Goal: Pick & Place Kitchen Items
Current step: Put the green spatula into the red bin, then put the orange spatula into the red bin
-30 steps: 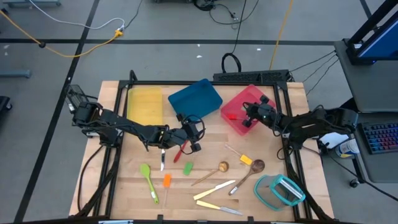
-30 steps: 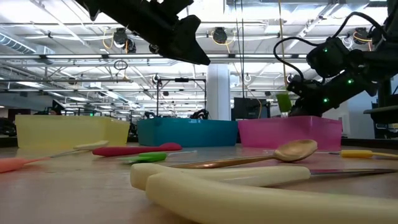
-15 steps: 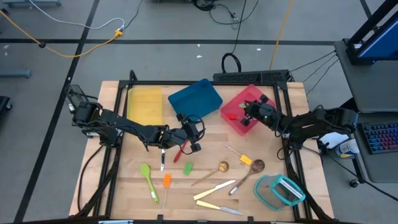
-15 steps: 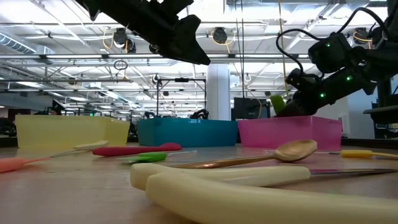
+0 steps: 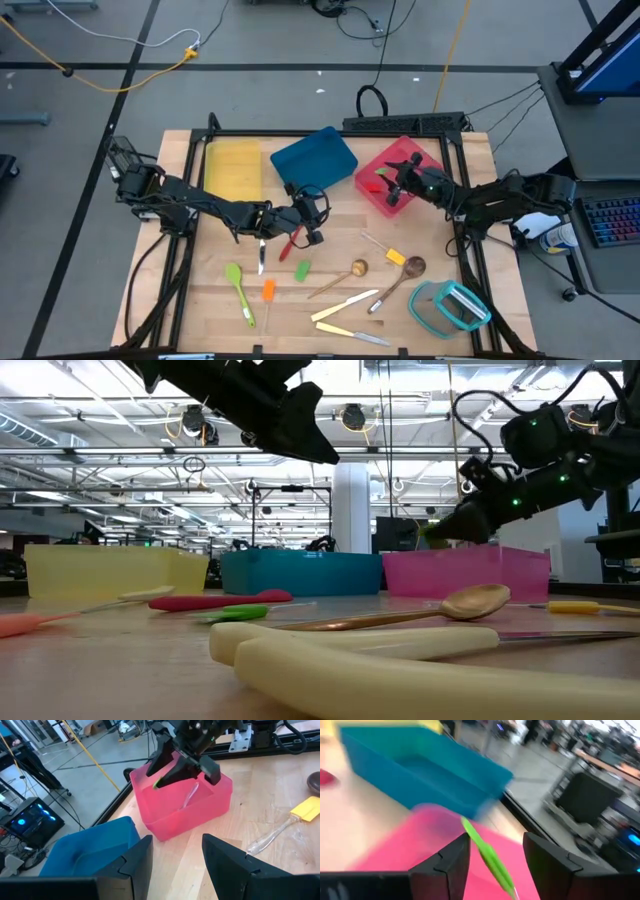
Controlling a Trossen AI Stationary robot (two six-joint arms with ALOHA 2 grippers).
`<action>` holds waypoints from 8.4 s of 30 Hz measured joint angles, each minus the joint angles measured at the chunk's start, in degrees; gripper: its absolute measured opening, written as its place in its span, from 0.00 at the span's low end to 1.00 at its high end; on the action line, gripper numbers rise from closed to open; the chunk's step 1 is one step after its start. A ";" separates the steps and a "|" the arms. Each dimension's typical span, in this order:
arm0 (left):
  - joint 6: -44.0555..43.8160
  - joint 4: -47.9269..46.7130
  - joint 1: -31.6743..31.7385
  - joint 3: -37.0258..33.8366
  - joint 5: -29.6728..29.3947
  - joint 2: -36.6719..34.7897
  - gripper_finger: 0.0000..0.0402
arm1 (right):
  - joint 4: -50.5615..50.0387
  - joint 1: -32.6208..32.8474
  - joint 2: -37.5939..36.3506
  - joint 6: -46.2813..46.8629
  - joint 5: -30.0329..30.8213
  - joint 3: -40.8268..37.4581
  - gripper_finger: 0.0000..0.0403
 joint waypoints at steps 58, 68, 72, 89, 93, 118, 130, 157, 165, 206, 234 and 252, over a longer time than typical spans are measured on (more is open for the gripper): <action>-36.22 -31.18 -1.53 0.02 35.77 -0.05 0.44 | 3.67 25.89 -0.07 10.44 -3.14 0.00 0.42; -48.90 -36.69 -6.68 0.02 35.77 -0.05 0.44 | 6.83 24.53 -0.07 0.00 -0.47 0.00 0.42; -59.68 -40.44 -9.54 0.02 35.75 -0.04 0.44 | 9.24 23.24 -0.07 -4.38 -0.47 0.00 0.42; -98.34 -45.04 -25.96 0.00 29.82 0.03 0.44 | 23.81 15.64 -0.04 -17.64 -0.58 0.00 0.42; -100.76 -45.23 -26.73 -0.01 28.76 1.83 0.44 | 25.05 14.48 -0.04 -17.61 -0.61 0.00 0.42; -98.05 -45.05 -26.29 -0.02 29.26 4.76 0.51 | 25.58 13.07 -0.04 -14.97 -0.82 0.00 0.42; -97.77 -43.78 -25.11 0.17 29.65 6.91 0.61 | 25.10 13.09 -0.04 -14.38 -0.84 0.00 0.42; -103.68 -43.47 -25.58 0.04 35.74 6.49 0.38 | 25.12 13.09 -0.04 -15.00 -0.84 0.00 0.42; -100.72 -43.49 -24.83 0.07 35.20 6.49 0.26 | 25.13 13.09 -0.04 -14.89 -0.84 0.00 0.42; -86.61 -42.61 -22.72 0.04 31.52 8.92 0.45 | 25.13 13.11 -0.04 -14.58 -0.88 0.00 0.42; -88.63 -44.34 -23.42 0.09 32.30 8.74 0.45 | 18.18 13.11 -0.07 -1.62 -17.59 0.00 0.42; -91.59 -46.46 -26.18 0.17 30.96 9.86 0.45 | 14.41 23.75 -0.07 2.14 -21.87 0.00 0.42</action>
